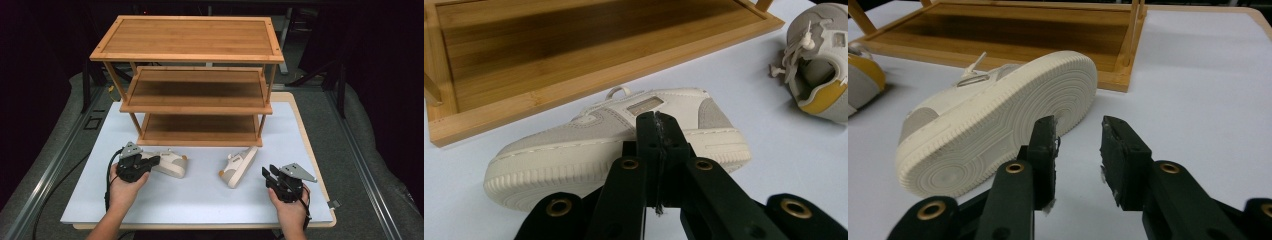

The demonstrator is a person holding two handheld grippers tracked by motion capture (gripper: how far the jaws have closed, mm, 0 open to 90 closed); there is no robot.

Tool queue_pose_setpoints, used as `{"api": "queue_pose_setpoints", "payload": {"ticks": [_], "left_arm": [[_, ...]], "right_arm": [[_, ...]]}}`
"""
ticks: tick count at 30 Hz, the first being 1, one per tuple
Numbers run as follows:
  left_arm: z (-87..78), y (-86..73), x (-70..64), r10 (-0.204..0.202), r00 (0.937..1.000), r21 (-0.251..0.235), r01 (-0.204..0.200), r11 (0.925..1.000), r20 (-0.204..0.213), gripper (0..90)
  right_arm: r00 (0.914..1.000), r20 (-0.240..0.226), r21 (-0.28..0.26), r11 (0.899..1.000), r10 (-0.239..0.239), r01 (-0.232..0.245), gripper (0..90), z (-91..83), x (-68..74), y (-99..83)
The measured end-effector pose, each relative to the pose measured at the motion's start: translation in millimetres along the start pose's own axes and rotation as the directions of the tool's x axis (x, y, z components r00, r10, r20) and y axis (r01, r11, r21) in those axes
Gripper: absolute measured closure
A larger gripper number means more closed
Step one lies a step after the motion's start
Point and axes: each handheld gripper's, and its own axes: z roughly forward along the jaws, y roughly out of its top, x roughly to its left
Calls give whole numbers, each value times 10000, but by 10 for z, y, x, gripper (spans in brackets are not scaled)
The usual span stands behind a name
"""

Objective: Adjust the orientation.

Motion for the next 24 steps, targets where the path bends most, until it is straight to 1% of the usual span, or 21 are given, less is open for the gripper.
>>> {"api": "queue_pose_setpoints", "payload": {"ticks": [1,2,5,9,11,13,15,17,19,22,24], "left_arm": [[-9,-11,-8,35,10000,-22,-35,10000,-15,898],[-18,-16,-9,58,10000,16,-58,10000,-2,899],[-51,-45,-9,10,10000,17,-11,10000,80,899],[-99,-90,-5,-170,9996,51,169,9998,228,899],[-128,-115,-2,-137,9995,135,133,9998,289,899],[-155,-147,-1,-230,9990,204,222,9995,372,899],[-182,-177,-5,-277,9987,335,263,9991,423,899],[-210,-214,-10,-235,9986,502,211,9985,472,899],[-237,-273,-13,-224,9984,677,189,9975,526,899],[-273,-367,-26,-271,9980,895,220,9957,565,899],[-285,-439,-54,-203,9989,1056,157,9943,425,899]], "right_arm": [[10000,62,31,10000,-24,24,679,1,7,0],[9990,433,145,9998,-108,102,687,-1,19,1],[9998,193,167,9998,-70,66,697,2,12,-2],[9995,294,253,9996,-153,145,706,3,16,-4],[9992,328,259,9994,-220,211,707,3,15,-4],[9989,370,271,9993,-270,260,710,1,16,-6],[9989,382,292,9992,-265,254,709,0,15,-7],[9992,332,309,9993,-222,212,710,2,14,-9],[9994,258,296,9994,-210,203,710,1,19,-9],[9995,269,283,9994,-187,179,709,-4,31,-7],[9995,248,303,9994,-169,161,709,-3,34,-8]]}}
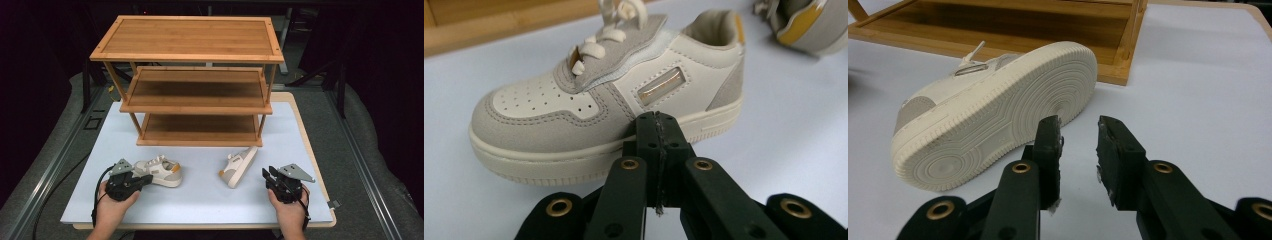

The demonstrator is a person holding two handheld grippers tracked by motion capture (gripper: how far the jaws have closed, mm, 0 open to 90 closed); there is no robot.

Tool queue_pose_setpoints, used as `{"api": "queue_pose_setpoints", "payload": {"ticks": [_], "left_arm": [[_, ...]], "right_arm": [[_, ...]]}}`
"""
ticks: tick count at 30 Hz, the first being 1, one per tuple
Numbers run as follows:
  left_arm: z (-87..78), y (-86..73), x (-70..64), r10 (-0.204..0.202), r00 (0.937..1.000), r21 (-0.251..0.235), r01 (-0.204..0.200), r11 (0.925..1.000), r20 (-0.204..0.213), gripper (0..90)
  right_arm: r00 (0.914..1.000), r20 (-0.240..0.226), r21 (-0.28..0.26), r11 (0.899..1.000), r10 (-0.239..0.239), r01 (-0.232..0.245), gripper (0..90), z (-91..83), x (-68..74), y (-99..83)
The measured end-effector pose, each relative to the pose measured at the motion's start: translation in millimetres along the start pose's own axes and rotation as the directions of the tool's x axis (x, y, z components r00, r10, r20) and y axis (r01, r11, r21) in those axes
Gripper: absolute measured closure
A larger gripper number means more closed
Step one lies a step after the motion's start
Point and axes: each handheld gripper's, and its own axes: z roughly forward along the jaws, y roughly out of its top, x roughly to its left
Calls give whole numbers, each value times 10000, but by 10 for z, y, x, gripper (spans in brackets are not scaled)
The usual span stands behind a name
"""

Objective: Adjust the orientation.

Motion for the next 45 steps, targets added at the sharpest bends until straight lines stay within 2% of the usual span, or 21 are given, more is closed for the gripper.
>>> {"api": "queue_pose_setpoints", "payload": {"ticks": [3,6,8,11,13,18,24,27,33,37,39,42,45], "left_arm": [[1,-99,-30,101,9998,200,-97,9998,-173,899],[9,-176,-12,-46,9999,460,50,9989,-89,899],[4,-209,-1,-58,9997,542,71,9985,-238,899],[-44,-205,42,-195,9985,392,215,9990,-519,899],[-65,-211,89,-326,9961,405,360,9985,-818,899],[-64,-216,208,-670,9896,490,737,9961,-1269,899],[41,-118,323,-989,9850,303,1042,9941,-1414,898],[125,-49,391,-1282,9836,92,1305,9914,-1270,898],[330,136,412,-961,9870,10,970,9953,-1289,898],[472,223,422,-1055,9906,-248,1038,9943,-868,897],[524,250,410,-1028,9935,-308,1014,9944,-485,898],[572,283,315,-552,9985,-308,551,9980,-39,898],[574,291,255,-207,9998,-214,207,9996,-22,897]], "right_arm": [[10000,-28,11,10000,20,-20,709,3,4,0],[10000,-12,16,10000,14,-14,707,2,3,-1],[10000,-59,-12,10000,15,-15,703,6,-3,-3],[10000,-39,-12,10000,23,-23,703,-1,-11,-3],[10000,5,-34,10000,44,-44,703,-6,-19,-3],[9999,-48,-52,9999,129,-129,704,-7,-30,-3],[9999,-72,-87,9999,77,-78,690,-1,-10,1],[9999,-107,-91,9999,67,-68,682,7,5,2],[9999,-145,-58,10000,-39,39,694,32,25,13],[9995,-277,-50,9999,-138,136,696,69,66,29],[9992,-377,-4,9999,-161,161,700,93,99,45],[9981,-599,-34,9999,-165,163,714,123,163,93],[9957,-877,-76,9995,-297,291,734,158,241,168]]}}
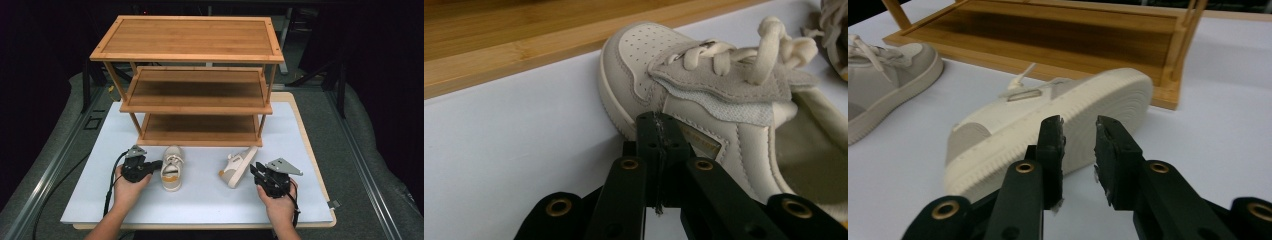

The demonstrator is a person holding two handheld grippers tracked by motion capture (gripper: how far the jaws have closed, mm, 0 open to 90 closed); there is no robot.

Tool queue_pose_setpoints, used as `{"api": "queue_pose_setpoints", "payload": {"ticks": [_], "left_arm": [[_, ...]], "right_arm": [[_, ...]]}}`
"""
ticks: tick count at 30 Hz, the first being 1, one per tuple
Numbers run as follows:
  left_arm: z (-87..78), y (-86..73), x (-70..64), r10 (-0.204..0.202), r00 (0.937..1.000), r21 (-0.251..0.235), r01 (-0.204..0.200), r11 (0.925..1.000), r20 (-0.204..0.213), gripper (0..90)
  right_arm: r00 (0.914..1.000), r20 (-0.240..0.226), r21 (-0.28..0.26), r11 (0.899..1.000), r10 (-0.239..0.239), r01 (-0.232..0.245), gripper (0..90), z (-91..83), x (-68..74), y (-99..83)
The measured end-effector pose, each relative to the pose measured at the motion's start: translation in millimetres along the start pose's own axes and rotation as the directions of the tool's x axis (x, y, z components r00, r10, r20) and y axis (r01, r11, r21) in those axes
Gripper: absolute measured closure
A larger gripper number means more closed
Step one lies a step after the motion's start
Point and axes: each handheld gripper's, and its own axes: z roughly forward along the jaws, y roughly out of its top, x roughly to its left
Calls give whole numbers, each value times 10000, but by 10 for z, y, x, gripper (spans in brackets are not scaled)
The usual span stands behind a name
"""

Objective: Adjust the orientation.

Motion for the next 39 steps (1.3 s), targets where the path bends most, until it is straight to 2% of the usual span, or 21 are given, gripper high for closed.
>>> {"api": "queue_pose_setpoints", "payload": {"ticks": [3,7,10,14,18,22,29,36,39], "left_arm": [[-24,-10,-13,-87,10000,-28,87,10000,-16,895],[-76,-35,-15,-118,9999,-37,118,9999,1,863],[-110,-68,-22,-61,10000,43,61,10000,-43,852],[-157,-93,-1,-314,9994,-69,315,9995,110,832],[-195,-109,3,-436,9989,-171,439,9989,171,796],[-208,-113,10,-439,9990,-188,439,9989,18,746],[-229,-118,15,-526,9986,-269,524,9983,-66,699],[-278,-137,-7,-626,9980,-463,628,9970,53,654],[-298,-145,-12,-704,9974,-563,710,9959,130,635]], "right_arm": [[9993,98,-22,9994,-359,359,738,29,64,59],[9997,-38,-168,9996,-229,229,766,101,114,142],[9993,70,86,9992,-379,379,813,208,131,141],[9979,336,118,9984,-559,555,881,192,110,126],[9993,255,98,9996,-256,254,888,143,65,90],[9996,276,197,9998,71,-77,888,88,27,60],[9990,347,521,9982,292,-310,889,16,-36,20],[9932,158,1032,9878,1157,-1167,863,-51,-194,-58],[9924,270,1252,9845,1203,-1228,857,-67,-225,-78]]}}
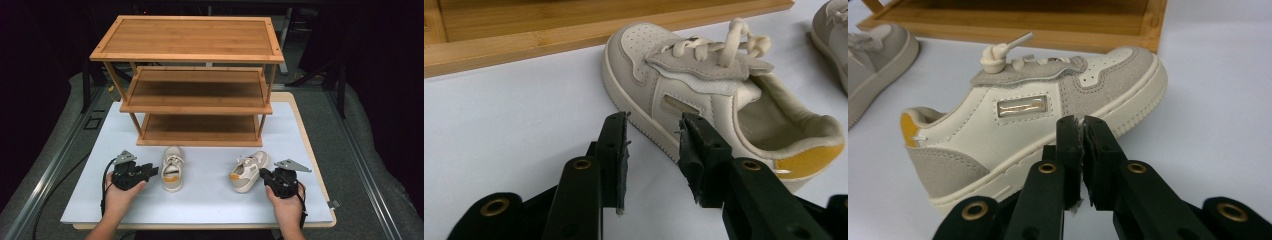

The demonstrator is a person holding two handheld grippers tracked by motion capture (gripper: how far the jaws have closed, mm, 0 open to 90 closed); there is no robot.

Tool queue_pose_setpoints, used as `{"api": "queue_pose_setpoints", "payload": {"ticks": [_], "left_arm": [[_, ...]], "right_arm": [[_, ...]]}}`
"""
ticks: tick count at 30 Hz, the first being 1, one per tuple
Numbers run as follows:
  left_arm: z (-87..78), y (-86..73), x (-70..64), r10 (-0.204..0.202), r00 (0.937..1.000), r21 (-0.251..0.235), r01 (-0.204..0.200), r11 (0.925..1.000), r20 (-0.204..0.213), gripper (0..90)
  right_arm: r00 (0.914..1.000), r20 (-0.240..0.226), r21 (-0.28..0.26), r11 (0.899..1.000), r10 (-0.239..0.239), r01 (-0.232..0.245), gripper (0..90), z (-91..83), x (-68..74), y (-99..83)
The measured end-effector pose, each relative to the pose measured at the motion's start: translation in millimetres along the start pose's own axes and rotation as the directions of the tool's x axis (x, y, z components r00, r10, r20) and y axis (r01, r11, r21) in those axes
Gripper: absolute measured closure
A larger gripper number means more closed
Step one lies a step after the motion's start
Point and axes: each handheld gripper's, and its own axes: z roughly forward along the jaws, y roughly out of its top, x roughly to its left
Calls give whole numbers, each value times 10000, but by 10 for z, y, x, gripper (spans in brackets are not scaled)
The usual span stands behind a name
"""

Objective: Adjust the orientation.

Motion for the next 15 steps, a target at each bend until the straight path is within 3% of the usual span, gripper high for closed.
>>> {"api": "queue_pose_setpoints", "payload": {"ticks": [8,9,11,14,15], "left_arm": [[12,13,28,-58,9997,-14,58,10000,232,614],[14,17,29,-57,9997,-43,58,10000,245,611],[16,27,28,-16,9996,-65,18,10000,296,599],[-1,35,28,-38,9996,-178,43,9998,280,586],[-8,38,27,-51,9997,-232,57,9997,251,579]], "right_arm": [[9991,157,737,9965,392,-403,860,-2,-123,-106],[9981,388,751,9959,480,-508,852,4,-135,-122],[9966,174,734,9940,803,-813,835,3,-164,-140],[9973,315,796,9945,657,-680,807,-9,-151,-148],[9967,574,590,9964,570,-604,791,-19,-138,-146]]}}
